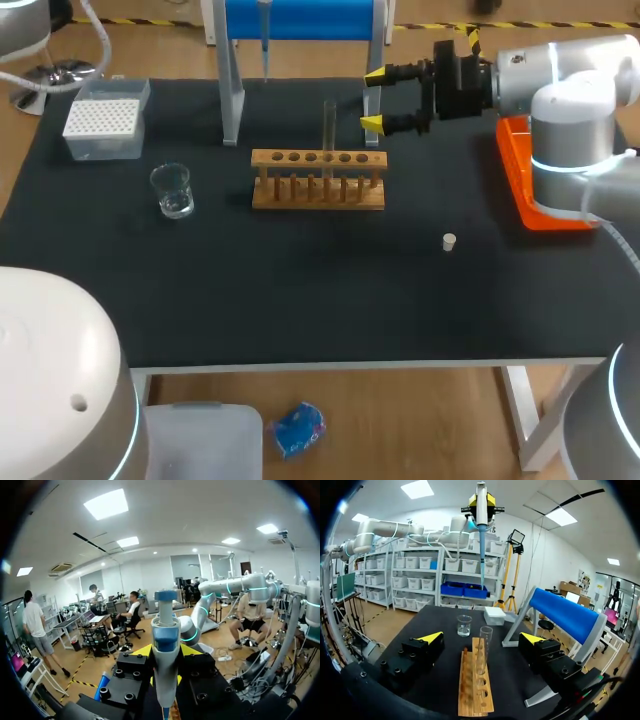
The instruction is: Invert the test tube, pick up the pipette, mount the tip to pipette, aspirate from beaker and dispense into the tube, eject the tip, return the pipette, and cap with the stopper.
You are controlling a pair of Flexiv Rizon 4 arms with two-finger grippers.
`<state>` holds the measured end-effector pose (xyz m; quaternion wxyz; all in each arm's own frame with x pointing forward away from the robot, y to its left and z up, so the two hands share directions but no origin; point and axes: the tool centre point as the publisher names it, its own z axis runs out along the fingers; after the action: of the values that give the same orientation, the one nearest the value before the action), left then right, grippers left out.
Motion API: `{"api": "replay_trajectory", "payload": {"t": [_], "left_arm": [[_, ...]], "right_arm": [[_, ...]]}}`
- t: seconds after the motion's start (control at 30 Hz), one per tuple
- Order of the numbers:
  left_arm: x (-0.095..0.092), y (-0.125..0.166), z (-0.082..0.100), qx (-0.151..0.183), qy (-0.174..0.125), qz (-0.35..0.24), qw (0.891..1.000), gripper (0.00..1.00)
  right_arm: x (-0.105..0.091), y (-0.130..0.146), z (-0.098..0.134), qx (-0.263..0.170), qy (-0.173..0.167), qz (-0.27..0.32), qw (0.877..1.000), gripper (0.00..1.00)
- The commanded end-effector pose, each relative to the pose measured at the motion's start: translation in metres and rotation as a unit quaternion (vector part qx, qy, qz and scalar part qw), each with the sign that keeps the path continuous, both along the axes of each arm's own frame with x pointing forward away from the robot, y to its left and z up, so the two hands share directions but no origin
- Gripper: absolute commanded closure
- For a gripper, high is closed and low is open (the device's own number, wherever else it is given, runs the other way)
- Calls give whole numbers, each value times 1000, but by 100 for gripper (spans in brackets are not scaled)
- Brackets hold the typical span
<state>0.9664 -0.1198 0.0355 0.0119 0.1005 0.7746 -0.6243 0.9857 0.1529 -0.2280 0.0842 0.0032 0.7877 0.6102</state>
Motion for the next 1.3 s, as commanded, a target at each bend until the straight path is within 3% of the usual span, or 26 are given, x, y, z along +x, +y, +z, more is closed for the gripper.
{"api": "replay_trajectory", "payload": {"t": [0.03, 0.4, 0.53, 0.7, 0.83, 1.3], "left_arm": [[0, 1, 1, 2, 0, -1, 1000, 100], [0, 1, 1, 2, 0, -1, 1000, 100], [4, -18, 6, -3, -1, -8, 1000, 100], [12, -48, 12, -3, 24, -16, 1000, 100], [20, -69, 14, -11, 28, -24, 999, 100], [36, -83, -4, -24, 64, -27, 997, 100]], "right_arm": [[0, 0, 0, 0, 0, 0, 1000, 0], [0, 0, 0, 0, 0, 0, 1000, 0], [0, 0, 0, 0, 0, 0, 1000, 0], [0, 0, 0, 0, 0, 0, 1000, 0], [0, 0, 0, 0, 0, 0, 1000, 0], [0, 0, 0, 0, 0, 0, 1000, 0]]}}
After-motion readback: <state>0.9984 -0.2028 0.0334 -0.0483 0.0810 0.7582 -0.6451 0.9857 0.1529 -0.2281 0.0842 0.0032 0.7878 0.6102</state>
